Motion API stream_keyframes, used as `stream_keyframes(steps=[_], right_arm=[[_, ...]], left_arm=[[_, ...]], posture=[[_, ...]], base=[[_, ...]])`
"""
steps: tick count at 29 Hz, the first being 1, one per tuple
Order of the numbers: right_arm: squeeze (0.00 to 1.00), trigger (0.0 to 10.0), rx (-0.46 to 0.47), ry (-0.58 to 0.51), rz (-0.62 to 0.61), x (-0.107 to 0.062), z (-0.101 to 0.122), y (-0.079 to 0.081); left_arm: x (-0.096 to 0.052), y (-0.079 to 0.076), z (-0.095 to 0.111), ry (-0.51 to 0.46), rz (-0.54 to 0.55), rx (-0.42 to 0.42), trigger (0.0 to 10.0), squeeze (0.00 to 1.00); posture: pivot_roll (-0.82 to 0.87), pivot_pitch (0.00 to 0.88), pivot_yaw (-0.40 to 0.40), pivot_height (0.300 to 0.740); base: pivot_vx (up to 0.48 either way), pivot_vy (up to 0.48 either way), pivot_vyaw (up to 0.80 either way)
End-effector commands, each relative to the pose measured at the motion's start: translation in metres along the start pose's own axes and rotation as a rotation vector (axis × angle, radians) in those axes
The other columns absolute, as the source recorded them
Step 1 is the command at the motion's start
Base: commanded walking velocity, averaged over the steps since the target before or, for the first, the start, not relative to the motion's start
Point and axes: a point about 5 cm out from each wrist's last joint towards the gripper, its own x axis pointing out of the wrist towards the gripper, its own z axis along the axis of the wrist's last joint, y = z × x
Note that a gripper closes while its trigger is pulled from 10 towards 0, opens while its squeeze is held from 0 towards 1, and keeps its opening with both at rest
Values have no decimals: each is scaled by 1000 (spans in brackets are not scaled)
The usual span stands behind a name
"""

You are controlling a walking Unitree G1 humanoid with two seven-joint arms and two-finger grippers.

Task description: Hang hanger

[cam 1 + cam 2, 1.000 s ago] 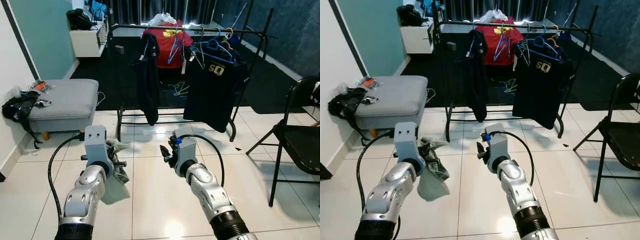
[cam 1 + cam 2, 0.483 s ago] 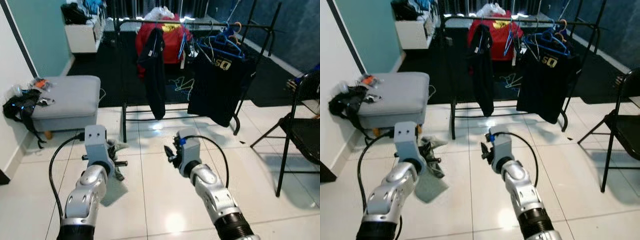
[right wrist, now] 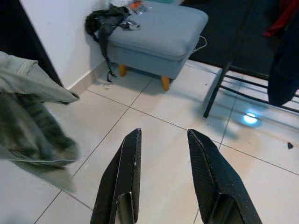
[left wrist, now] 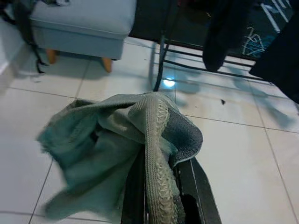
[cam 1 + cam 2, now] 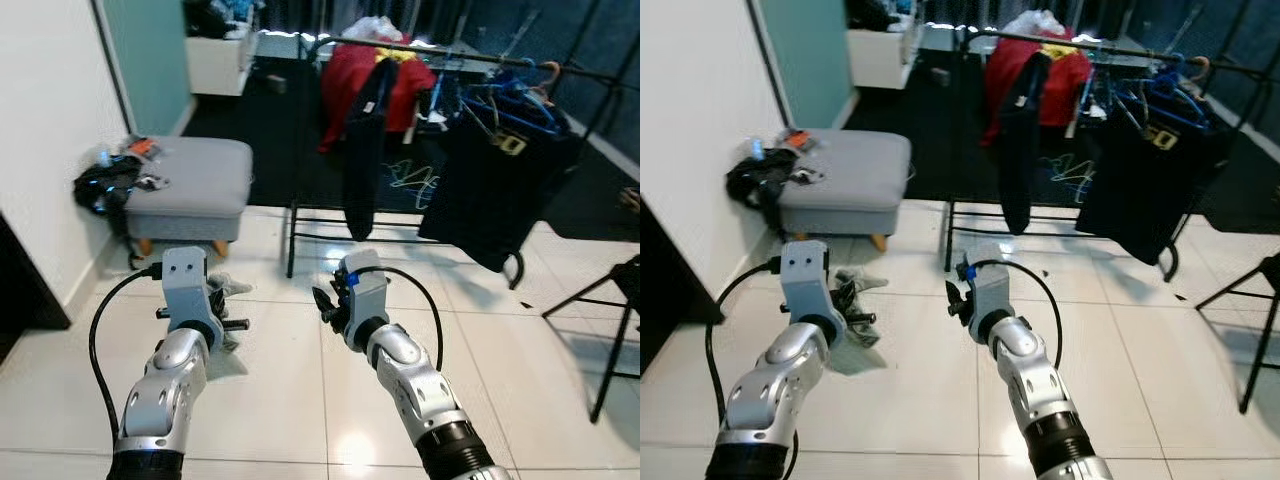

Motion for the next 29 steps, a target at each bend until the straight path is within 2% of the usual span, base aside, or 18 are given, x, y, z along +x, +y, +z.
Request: stream_keyframes(steps=[1, 13, 24, 29], right_arm=[[0, 10000, -6, 17, -17, -3, -5, -5], [0, 10000, -6, 16, -18, -2, -4, -5], [0, 10000, 1, 14, -19, -2, -4, -5], [0, 10000, 32, -27, 14, -4, 1, -5]], left_arm=[[0, -5, -1, 3, -6, -12, 10000, 0], [1, -7, -2, 6, -31, 42, 10000, 0], [1, -9, -1, -7, -47, 43, 10000, 0], [4, -1, 0, -14, -30, 101, 10000, 0]], posture=[[63, 11, -41, 740], [65, 3, -38, 740], [62, 0, -31, 740], [54, 0, -31, 740]], base=[[0, 0, 0], [0, 0, 0], [0, 0, 0], [0, 0, 0]])
